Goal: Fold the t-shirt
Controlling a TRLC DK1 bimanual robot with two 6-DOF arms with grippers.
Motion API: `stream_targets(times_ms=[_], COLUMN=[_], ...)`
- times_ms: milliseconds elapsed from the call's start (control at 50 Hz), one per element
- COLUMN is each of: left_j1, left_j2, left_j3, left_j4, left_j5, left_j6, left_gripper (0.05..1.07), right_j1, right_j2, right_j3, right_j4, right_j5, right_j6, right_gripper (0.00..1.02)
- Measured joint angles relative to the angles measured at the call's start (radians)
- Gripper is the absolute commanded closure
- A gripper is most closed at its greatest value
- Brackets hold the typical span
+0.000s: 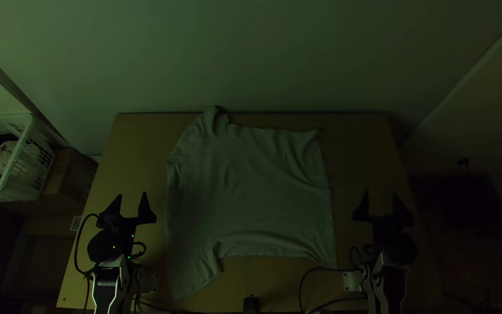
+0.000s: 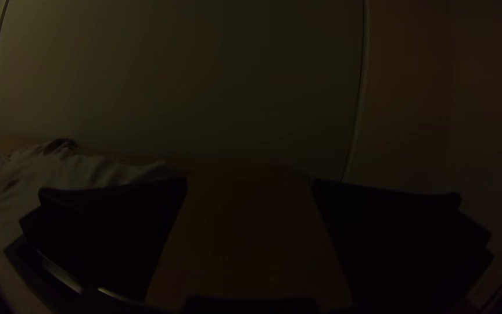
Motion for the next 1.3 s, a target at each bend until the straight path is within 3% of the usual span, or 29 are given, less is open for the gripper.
stream_targets(times_ms=[1140, 1300], left_j1=[0.0, -0.009], left_j2=[0.0, 0.0], left_j3=[0.0, 0.0], left_j4=[0.0, -0.002], left_j5=[0.0, 0.007], left_j6=[0.0, -0.074], left_gripper=[0.1, 0.1], right_j1=[0.0, 0.0], right_j2=[0.0, 0.0], right_j3=[0.0, 0.0], right_j4=[0.0, 0.0], right_j5=[0.0, 0.0], right_j6=[0.0, 0.0], right_gripper=[0.03, 0.03])
